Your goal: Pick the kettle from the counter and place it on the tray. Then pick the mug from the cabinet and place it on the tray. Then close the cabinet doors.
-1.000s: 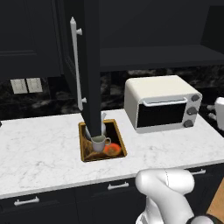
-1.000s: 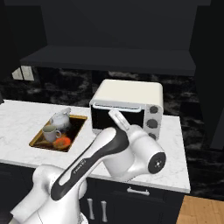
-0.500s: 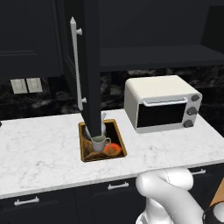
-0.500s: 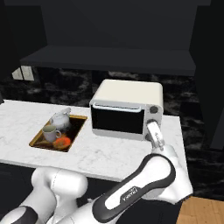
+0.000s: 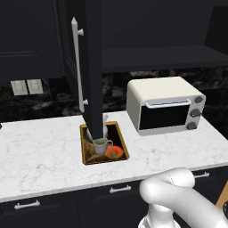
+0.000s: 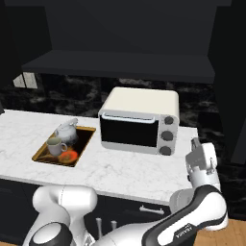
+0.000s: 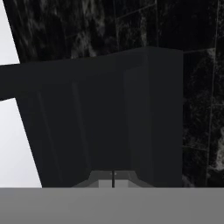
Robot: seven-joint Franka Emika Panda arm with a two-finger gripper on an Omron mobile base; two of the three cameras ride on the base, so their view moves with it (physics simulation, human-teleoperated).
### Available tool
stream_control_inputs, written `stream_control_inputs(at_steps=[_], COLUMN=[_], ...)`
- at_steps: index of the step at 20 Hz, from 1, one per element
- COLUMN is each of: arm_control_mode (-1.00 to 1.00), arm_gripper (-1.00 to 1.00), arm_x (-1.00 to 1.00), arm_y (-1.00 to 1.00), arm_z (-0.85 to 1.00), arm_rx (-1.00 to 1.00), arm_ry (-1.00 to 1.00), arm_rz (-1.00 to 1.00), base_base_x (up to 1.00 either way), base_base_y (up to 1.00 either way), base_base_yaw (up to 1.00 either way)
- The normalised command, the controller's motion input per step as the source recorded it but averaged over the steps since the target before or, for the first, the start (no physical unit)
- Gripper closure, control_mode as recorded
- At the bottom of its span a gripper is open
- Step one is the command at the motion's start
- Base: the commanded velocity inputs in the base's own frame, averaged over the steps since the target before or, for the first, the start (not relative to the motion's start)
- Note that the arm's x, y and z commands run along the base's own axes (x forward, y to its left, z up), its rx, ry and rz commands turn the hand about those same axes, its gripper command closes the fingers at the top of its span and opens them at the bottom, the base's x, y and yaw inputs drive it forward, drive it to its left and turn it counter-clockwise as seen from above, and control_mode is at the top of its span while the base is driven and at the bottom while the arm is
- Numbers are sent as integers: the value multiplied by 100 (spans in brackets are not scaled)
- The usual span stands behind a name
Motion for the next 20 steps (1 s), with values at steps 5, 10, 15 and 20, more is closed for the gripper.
stream_control_inputs(at_steps=[5,10,15,20], arm_control_mode=[-100,-100,-100,-100], arm_gripper=[100,100,100,100], arm_x=[10,11,28,34], arm_y=[-39,-73,-51,-58], arm_z=[0,20,17,11], arm_rx=[6,23,12,7], arm_ry=[-1,-12,-12,-11], arm_rz=[0,0,0,3], base_base_x=[0,0,0,0], base_base_y=[0,0,0,0], base_base_yaw=[0,0,0,0])
